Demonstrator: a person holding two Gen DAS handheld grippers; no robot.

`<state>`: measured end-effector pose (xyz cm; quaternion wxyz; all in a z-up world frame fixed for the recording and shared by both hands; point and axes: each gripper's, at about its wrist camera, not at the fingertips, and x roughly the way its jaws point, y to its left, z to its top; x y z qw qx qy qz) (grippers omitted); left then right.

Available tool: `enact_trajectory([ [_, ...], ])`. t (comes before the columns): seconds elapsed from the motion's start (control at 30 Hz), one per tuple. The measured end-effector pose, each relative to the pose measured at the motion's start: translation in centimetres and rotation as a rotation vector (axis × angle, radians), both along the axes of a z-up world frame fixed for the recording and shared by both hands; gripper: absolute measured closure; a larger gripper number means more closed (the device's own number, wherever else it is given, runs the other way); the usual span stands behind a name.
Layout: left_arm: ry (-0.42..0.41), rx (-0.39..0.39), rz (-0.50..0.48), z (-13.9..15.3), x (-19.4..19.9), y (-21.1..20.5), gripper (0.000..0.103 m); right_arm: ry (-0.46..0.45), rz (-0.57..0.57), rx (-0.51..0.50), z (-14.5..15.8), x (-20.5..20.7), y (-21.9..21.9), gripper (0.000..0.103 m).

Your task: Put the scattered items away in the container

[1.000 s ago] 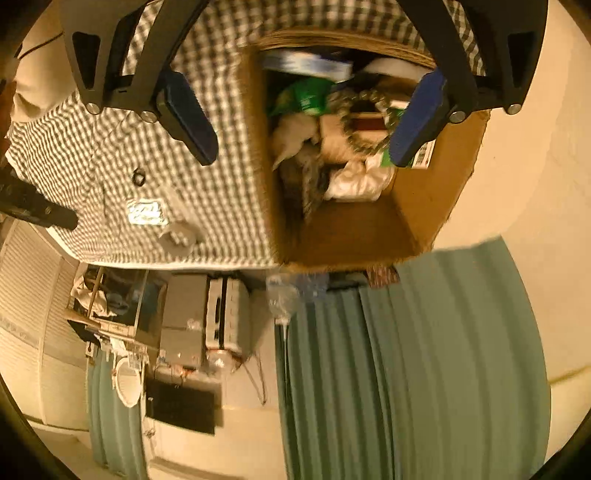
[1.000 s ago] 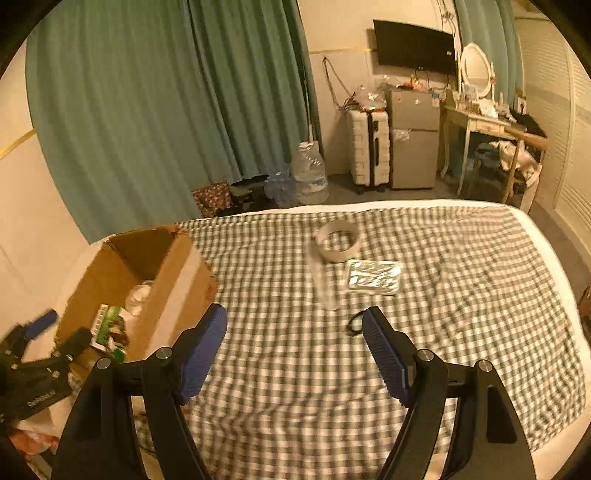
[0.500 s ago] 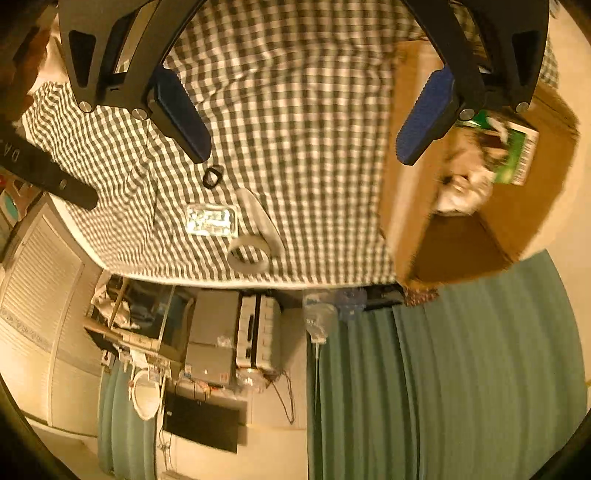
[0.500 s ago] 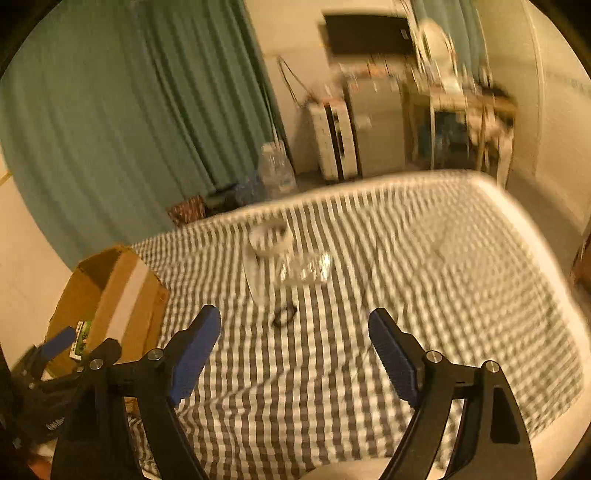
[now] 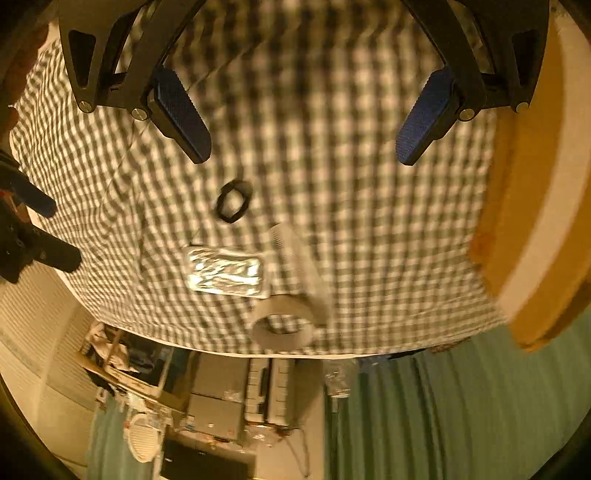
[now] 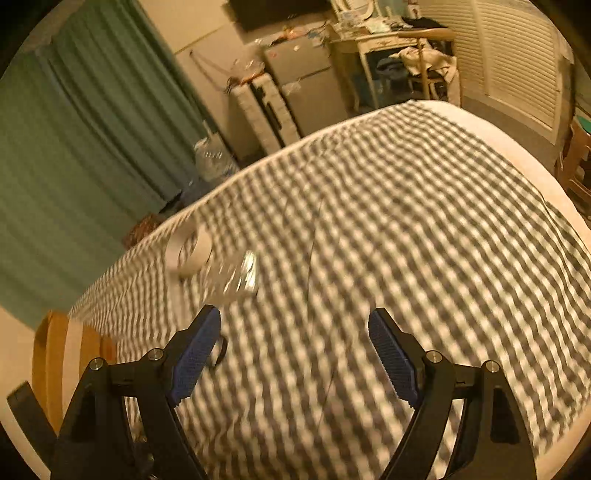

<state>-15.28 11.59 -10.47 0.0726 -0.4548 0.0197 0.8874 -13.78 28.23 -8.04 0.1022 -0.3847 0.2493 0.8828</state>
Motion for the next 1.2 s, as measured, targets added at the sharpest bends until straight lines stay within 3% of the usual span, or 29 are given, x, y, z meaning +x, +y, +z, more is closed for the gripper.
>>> enact_trajectory([
  [0.1, -0.029, 0.016, -0.029, -1.1, -1.8, 2.0, 0.000, -0.004, -0.003, 0.032, -0.6, -1.4, 0.5, 0.021],
  [0.3, -0.072, -0.003, -0.049, -4.6, -5.3, 5.4, 0.002, -0.043, -0.005, -0.045, -2.7, -2.7, 2.1, 0.021],
  [0.43, -0.068, -0.031, -0.002, -5.7, -5.6, 6.1, 0.005, -0.068, 0.022, -0.027, -3.5, -3.3, 1.5, 0.021],
  [0.53, -0.032, -0.061, -0.041, -5.4, -5.0, 6.3, 0.033, -0.087, 0.042, -0.018, -4.1, -3.8, 1.0, 0.021],
  [0.6, -0.037, -0.060, -0.025, -4.9, -4.7, 5.7, 0.060, -0.085, 0.043, -0.010, -3.9, -3.9, 0.9, 0.021],
  [0.63, -0.036, -0.040, -0.007, -4.5, -4.5, 5.2, 0.084, -0.079, 0.041, -0.005, -4.0, -3.9, 1.1, 0.021],
  [0.67, -0.036, -0.025, 0.004, -4.2, -4.3, 4.7, 0.094, -0.072, 0.039, -0.001, -3.8, -3.7, 1.0, 0.021],
  [0.77, -0.036, -0.017, 0.011, -3.4, -3.8, 3.2, 0.094, -0.069, 0.043, 0.003, -3.6, -3.4, 0.7, 0.021],
  [0.93, -0.049, 0.030, 0.113, -1.8, -2.9, -2.3, 0.094, -0.048, 0.075, 0.015, -2.7, -3.1, -0.4, 0.021],
  [1.03, -0.014, 0.012, 0.186, -0.9, -2.6, -5.5, 0.094, -0.028, 0.131, 0.038, -1.9, -3.4, -1.7, 0.021],
  [1.2, -0.017, 0.019, 0.271, -1.1, -2.9, -8.0, 0.094, -0.050, 0.195, 0.031, -2.7, -5.0, -4.1, 0.021],
])
